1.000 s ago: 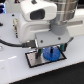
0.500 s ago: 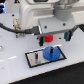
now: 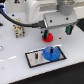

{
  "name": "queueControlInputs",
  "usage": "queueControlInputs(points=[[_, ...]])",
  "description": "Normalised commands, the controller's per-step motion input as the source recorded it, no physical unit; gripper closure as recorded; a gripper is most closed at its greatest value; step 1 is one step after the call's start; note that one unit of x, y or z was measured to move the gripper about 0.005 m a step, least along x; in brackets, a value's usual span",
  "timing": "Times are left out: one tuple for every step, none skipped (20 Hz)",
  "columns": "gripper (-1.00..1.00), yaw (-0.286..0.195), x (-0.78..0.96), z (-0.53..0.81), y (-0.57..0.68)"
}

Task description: Insert the blue gear onto the right peg, followed by the red gear

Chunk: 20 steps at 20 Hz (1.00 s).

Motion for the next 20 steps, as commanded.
queueControlInputs(points=[[-1.00, 0.000, -0.47, -0.38, 0.00], [-1.00, 0.000, -0.48, -0.40, -0.05], [-1.00, 0.000, -0.47, -0.41, -0.14], [-1.00, 0.000, -0.45, -0.40, -0.13], [-1.00, 0.000, -0.43, -0.40, -0.10], [-1.00, 0.000, -0.42, -0.40, -0.07], [-1.00, 0.000, -0.42, -0.40, -0.05], [-1.00, 0.000, -0.39, -0.38, -0.03], [-1.00, 0.000, -0.37, -0.37, -0.02], [-1.00, 0.000, -0.35, -0.35, -0.03], [1.00, 0.000, -0.33, -0.33, -0.03], [1.00, 0.000, -0.29, -0.30, -0.02], [1.00, 0.000, -0.25, -0.26, -0.02], [1.00, 0.000, -0.22, -0.22, -0.02], [1.00, 0.000, -0.19, -0.13, -0.01], [1.00, 0.000, -0.15, -0.09, 0.00], [1.00, 0.000, -0.11, -0.03, 0.00], [1.00, 0.000, -0.10, -0.01, 0.00], [1.00, 0.000, -0.09, 0.00, 0.00], [1.00, 0.000, -0.07, 0.00, 0.00]])
